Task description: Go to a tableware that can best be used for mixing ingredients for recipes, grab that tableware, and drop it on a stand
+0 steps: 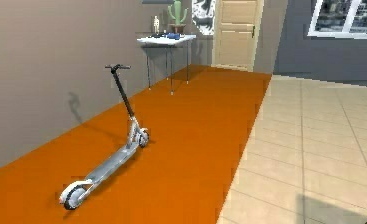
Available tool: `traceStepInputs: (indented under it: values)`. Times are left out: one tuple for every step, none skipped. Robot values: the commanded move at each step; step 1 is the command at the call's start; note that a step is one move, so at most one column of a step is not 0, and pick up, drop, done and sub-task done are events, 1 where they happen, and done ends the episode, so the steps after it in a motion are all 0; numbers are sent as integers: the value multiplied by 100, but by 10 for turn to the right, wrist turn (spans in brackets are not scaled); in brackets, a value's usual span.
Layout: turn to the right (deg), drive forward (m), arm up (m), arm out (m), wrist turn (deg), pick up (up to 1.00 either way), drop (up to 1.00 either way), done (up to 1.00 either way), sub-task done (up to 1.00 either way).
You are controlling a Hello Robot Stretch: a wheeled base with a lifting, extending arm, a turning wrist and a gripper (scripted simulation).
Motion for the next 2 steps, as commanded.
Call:
traceStepInputs:
  values:
    - [0,0,0,0,-450,0,0,0,0]
    - [0,0,0,0,-270,0,0,0,0]
